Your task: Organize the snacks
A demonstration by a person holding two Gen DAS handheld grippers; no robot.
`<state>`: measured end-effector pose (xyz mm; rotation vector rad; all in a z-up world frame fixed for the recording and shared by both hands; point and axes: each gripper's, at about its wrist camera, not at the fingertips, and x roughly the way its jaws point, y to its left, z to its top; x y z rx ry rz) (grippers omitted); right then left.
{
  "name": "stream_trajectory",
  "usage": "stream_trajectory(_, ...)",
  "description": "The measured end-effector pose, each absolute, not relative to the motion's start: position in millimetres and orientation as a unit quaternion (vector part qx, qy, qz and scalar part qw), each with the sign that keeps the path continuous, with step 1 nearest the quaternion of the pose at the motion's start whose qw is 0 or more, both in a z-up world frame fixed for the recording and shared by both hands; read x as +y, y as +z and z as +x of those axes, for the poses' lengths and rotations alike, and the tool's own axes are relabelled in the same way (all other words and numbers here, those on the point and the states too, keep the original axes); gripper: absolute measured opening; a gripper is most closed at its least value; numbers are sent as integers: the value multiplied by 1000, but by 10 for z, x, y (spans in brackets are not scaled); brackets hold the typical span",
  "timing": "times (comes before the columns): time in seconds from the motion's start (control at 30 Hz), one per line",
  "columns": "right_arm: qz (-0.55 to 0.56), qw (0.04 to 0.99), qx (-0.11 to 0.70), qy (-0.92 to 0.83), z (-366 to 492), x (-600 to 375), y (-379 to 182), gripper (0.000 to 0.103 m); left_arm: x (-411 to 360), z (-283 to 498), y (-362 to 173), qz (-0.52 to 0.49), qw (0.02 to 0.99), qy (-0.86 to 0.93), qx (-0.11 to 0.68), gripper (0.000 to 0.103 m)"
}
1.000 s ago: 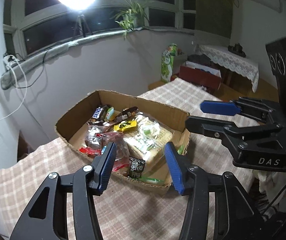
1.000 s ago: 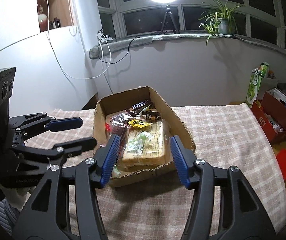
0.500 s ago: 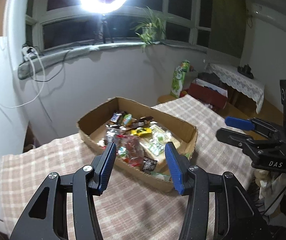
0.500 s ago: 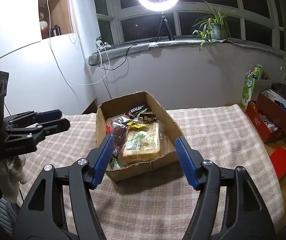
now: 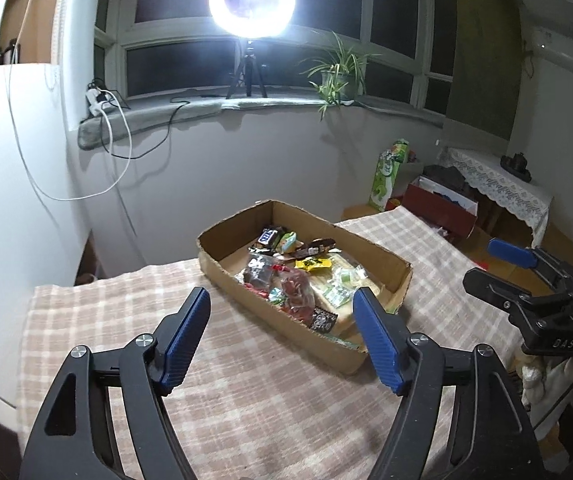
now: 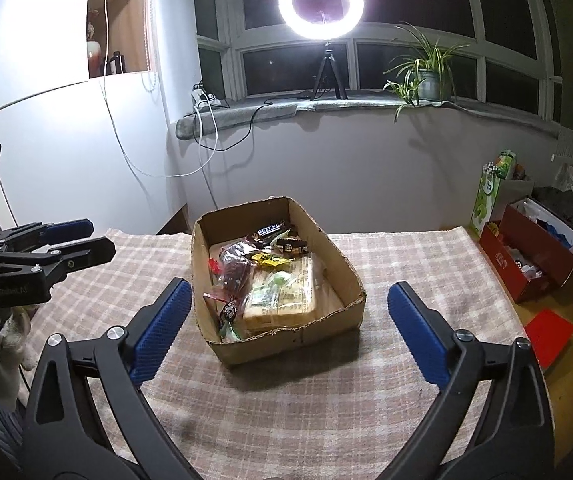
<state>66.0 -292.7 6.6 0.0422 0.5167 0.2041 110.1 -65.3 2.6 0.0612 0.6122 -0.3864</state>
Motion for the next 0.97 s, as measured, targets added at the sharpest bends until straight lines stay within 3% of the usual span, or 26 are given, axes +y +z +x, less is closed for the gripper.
stream_trajectory(0.97,5,962,255,93,608,-2938,60,101,-749,997,-17,37,935,-183,300,76)
